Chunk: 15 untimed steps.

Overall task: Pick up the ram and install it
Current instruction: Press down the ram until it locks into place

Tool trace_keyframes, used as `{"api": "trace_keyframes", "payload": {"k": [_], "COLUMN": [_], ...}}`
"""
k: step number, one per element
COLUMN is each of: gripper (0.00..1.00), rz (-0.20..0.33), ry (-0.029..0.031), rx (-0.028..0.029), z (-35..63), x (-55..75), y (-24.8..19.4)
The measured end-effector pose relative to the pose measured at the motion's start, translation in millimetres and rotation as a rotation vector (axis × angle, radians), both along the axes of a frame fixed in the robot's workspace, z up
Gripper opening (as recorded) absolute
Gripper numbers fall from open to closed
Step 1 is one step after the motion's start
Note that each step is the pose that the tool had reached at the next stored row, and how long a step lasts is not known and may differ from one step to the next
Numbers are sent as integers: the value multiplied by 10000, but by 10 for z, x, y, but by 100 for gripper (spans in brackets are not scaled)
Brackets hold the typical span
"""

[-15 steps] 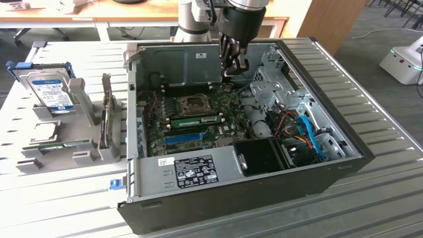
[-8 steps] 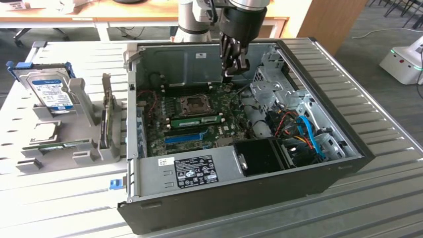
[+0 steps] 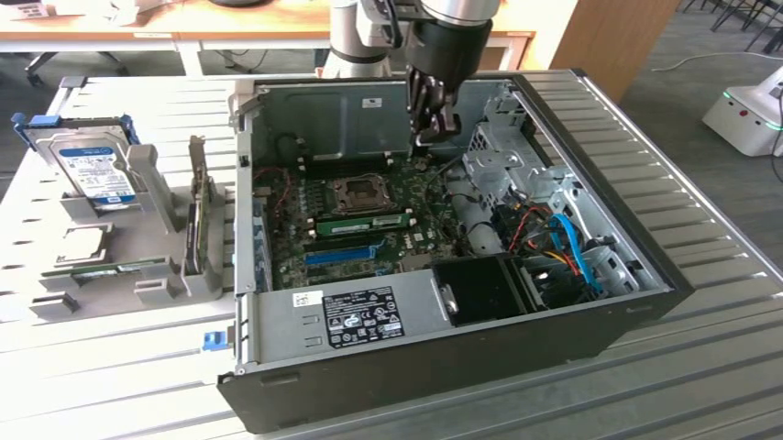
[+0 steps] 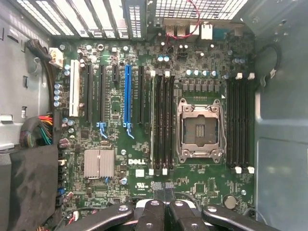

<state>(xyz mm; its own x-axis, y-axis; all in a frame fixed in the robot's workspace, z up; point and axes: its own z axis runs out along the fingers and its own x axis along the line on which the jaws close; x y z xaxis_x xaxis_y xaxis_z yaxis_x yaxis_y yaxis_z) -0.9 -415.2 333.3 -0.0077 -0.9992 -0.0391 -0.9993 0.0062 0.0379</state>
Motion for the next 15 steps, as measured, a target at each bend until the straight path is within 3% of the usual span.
{"api": "trace_keyframes", "payload": {"k": [15], "gripper": [11], "rz": [-1], "ry": [-72], "rx": [-56], "z": [-215], "x": [0], "y": [0]}}
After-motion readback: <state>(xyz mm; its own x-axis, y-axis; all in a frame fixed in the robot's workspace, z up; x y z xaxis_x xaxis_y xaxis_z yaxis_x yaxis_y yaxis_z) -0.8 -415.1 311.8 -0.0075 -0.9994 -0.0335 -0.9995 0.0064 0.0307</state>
